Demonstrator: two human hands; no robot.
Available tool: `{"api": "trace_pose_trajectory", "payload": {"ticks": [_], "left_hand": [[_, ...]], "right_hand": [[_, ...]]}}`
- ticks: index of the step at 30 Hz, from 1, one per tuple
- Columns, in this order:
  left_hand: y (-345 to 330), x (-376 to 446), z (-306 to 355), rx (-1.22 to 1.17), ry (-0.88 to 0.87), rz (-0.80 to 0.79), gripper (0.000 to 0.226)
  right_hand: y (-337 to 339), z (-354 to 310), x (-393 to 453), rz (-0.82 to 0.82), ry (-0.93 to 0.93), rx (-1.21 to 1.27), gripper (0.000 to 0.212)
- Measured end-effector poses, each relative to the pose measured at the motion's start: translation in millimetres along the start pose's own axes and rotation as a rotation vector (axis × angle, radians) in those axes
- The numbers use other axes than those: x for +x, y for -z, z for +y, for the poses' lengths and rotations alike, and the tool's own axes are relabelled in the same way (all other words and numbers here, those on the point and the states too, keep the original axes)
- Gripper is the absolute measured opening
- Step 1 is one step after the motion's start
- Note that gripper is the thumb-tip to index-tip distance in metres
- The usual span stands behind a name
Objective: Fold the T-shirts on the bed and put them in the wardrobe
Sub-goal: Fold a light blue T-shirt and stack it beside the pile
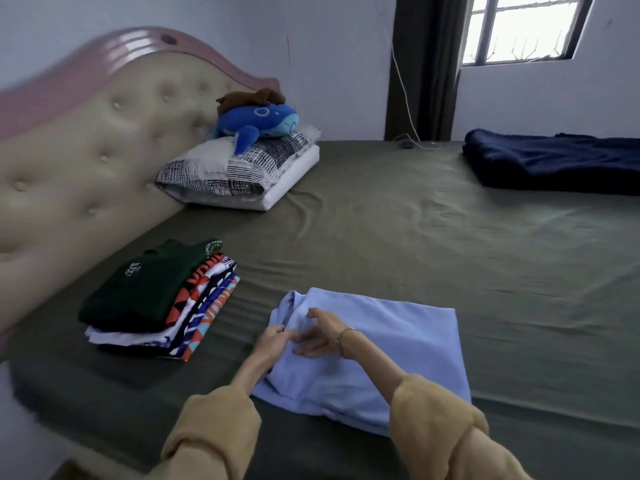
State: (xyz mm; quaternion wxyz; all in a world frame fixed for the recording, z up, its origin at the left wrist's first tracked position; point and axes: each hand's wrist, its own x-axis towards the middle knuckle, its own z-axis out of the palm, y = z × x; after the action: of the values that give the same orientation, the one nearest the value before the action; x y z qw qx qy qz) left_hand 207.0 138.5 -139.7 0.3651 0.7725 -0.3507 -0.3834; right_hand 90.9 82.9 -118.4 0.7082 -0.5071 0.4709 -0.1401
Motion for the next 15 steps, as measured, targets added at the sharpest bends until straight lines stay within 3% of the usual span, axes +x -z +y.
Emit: {"api": "trace_pose_trajectory", "payload": {"ticks": [2,5,9,13,15], "left_hand": [[2,3,-3,0.085,-0.012,0.026,0.030],[8,-3,-3,0.248,-0.015,0.066,0.037],[14,-9,-8,0.298,-0.025,0.128,0.040],[7,-18,-13,0.377,-0.098,0.229,0.028],[-3,-26,-10,0.561,-0.106,0.302,0.020]], "right_hand": [[5,4,-2,-0.018,0.011,-0.026,0.033],[20,8,-6,0.081,0.087,-0.095,0.016],[41,15,-14,0.224,0.161,-0.174,0.025],[68,26,-24,0.483,0.259,-0.551,0.032],[82,33,-31,0.624,0.216,-0.666,0.034]]}}
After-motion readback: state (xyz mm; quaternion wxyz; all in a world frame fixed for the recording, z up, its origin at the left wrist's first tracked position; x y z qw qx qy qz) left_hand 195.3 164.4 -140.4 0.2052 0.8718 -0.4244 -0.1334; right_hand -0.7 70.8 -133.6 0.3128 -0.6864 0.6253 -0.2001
